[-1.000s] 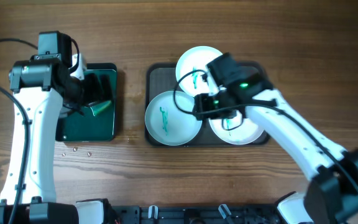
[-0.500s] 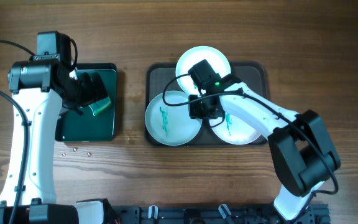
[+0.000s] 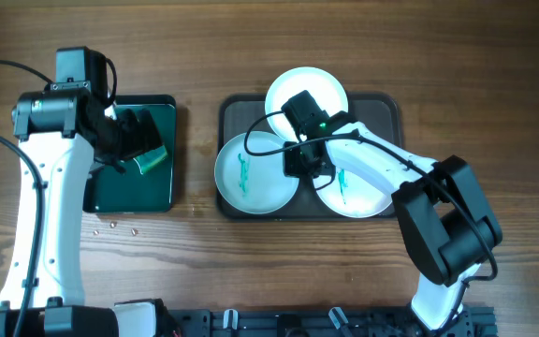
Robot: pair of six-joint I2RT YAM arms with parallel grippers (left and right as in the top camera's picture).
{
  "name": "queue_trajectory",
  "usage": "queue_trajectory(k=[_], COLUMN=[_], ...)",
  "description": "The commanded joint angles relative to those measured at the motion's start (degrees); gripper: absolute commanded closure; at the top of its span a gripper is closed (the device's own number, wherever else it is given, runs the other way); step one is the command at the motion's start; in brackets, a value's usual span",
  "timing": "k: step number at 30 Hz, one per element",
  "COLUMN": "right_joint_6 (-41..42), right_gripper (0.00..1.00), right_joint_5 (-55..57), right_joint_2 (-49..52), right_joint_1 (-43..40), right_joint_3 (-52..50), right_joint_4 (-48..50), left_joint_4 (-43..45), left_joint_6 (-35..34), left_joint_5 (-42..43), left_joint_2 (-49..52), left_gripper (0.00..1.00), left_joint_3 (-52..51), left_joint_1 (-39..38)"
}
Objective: Clean dirty plates on tray and stack at the side
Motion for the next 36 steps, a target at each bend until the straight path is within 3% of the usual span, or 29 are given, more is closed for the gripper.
queue_trajectory(k=[1,5,8,12,19,24,32,33,36], right_joint_6=[1.5,1.5,1.5,1.5,1.7,1.7,1.7,1.7,1.7], right_gripper=[0.96,0.96,0.96,0.96,0.96,0.96,0.96,0.96,0.96], right_joint_5=[0.4,0.2,0.0,0.0,0.0,-0.2,-0.2,-0.2,-0.2], right_joint_2=[2.7,2.7,2.7,2.7,2.7,2.7,2.7,2.7,2.7], right_joint_1=[0.3,0.3,0.3,0.3,0.3,0.3,0.3,0.3,0.3], right_joint_3=[0.4,0.4,0.4,0.4,0.4,0.4,0.4,0.4,0.4], right_joint_4=[0.4,0.4,0.4,0.5,0.7,0.7,0.7,0.7,0.7], left_joint_4=[1.9,5.2,7.7,13.0,20.0,21.6,22.4,22.7,23.3], left_joint_6=[0.8,-0.8,-9.1,-15.0,-14.1,-9.6,-9.7,-9.7,-9.7], left_joint_5=[-1.2,-1.2,-2.7,-2.6,1.1,3.2,2.9,3.0,3.0], left_joint_2=[2.9,6.4,10.3,15.0,22.5,26.9,32.2,32.6,33.0], left_gripper=[0.0,0.04,0.1,0.23,0.4,0.48,0.5,0.53,0.75], left_joint_3=[-1.0,-2.2,-2.2,-2.2,-2.2,-2.2,-2.2,-2.2,-2.2], left_joint_1=[0.3,1.0,3.0,5.2,5.2,5.0,5.0,5.0,5.0])
